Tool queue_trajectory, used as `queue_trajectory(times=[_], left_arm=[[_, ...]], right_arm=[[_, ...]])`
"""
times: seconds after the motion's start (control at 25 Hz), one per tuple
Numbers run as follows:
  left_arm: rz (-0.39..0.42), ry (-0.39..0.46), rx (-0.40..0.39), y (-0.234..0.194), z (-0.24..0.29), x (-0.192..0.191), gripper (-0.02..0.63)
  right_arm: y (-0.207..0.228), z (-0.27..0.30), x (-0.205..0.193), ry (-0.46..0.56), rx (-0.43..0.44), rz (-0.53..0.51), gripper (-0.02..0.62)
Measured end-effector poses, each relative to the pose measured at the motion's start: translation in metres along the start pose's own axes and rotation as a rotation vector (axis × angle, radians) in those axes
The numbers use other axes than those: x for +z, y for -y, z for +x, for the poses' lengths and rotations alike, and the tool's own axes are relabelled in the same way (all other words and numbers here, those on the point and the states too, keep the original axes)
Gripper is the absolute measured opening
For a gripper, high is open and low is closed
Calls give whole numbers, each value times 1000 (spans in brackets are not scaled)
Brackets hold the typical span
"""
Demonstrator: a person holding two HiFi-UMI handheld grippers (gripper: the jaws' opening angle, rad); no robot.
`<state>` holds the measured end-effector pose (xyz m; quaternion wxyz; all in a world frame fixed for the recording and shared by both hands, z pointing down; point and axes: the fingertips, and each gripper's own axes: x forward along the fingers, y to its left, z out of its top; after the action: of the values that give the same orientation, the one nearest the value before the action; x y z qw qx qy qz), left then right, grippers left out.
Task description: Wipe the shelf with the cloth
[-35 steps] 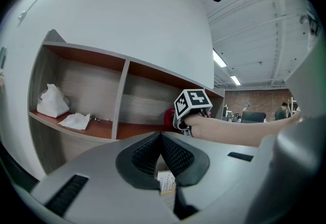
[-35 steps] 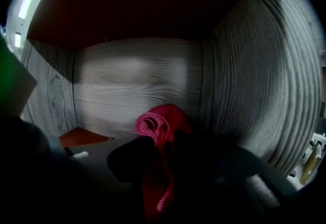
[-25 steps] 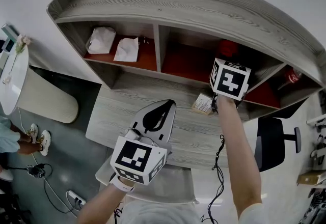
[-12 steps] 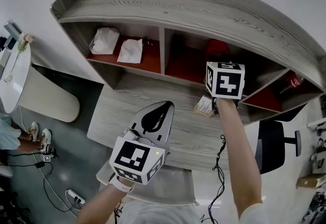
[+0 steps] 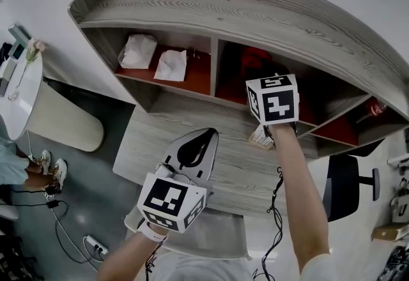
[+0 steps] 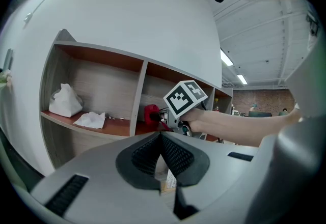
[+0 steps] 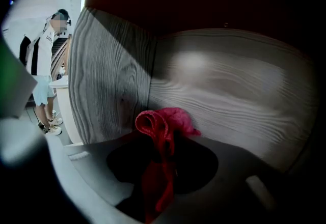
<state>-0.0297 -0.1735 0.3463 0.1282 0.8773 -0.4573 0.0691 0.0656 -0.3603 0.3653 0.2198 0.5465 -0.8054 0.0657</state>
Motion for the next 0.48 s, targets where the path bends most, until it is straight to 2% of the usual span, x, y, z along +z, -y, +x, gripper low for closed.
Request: queue_trajectory(times=[0.16, 0.28, 0.48], left_arm=[[9, -5, 10, -7, -4, -1, 6], [6, -4, 21, -14, -8, 0, 6], [1, -3, 30, -22, -12, 0, 6]], right_arm=[[-20, 12, 9, 8, 71, -81, 120], [-31, 18, 17, 21, 104, -55, 120], [-36, 22, 20, 37, 90, 5, 120]])
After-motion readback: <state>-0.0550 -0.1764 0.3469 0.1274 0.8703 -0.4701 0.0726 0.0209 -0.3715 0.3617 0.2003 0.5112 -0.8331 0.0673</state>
